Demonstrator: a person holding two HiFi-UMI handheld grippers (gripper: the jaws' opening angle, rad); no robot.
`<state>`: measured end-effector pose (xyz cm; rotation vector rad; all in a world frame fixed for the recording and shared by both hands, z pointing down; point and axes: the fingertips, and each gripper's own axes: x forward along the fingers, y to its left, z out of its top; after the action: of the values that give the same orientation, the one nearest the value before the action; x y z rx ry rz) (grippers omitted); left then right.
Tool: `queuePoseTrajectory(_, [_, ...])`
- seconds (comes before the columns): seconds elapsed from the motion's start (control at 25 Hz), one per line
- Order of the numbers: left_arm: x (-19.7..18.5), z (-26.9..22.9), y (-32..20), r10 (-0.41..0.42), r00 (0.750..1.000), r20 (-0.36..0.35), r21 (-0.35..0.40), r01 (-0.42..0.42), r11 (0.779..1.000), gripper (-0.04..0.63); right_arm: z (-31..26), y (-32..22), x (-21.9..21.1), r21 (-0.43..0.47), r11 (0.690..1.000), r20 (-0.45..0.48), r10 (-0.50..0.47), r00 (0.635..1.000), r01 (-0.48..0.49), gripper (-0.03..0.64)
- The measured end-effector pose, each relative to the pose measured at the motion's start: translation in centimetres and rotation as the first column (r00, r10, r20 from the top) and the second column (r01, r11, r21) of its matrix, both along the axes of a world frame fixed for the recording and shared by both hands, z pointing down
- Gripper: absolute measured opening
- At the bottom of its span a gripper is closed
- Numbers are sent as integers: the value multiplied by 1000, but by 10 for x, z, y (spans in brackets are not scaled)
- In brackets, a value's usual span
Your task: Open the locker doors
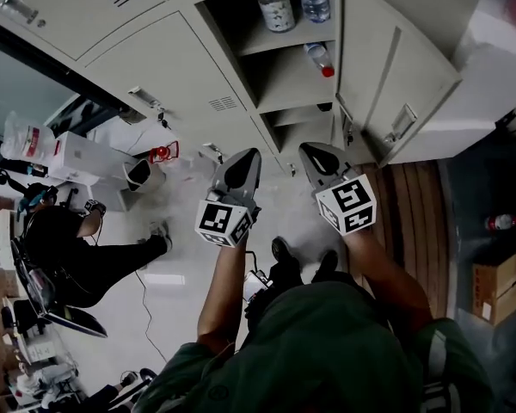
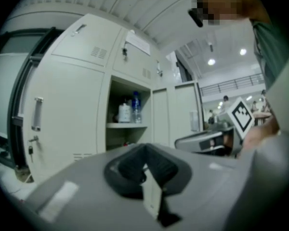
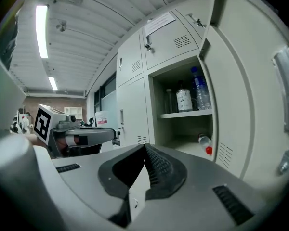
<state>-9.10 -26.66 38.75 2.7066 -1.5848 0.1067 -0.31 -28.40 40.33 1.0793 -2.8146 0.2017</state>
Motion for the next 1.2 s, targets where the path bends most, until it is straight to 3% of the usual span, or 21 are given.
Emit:
queuePoseTrajectory(0.2, [-44, -17, 6, -58, 998, 17, 28, 58, 998, -5, -20, 1, -37, 26, 997, -3, -69, 998, 69, 5])
queuePoseTrajectory(0.44, [-122, -25, 5, -132, 991, -22, 36, 133, 990, -5, -43, -10, -101, 58, 992, -1, -108, 994, 108, 6])
queuePoseTrajectory(0.88, [-251, -43, -33, -173, 982, -76, 75, 179, 981, -5, -79, -46, -228, 91, 989, 14, -122, 992, 120, 6])
queuePoseTrajectory(1.2, [-314, -39, -73, -181, 981, -77, 79, 187, 979, -5, -77, -81, -310, 88, 989, 7, -123, 992, 122, 6])
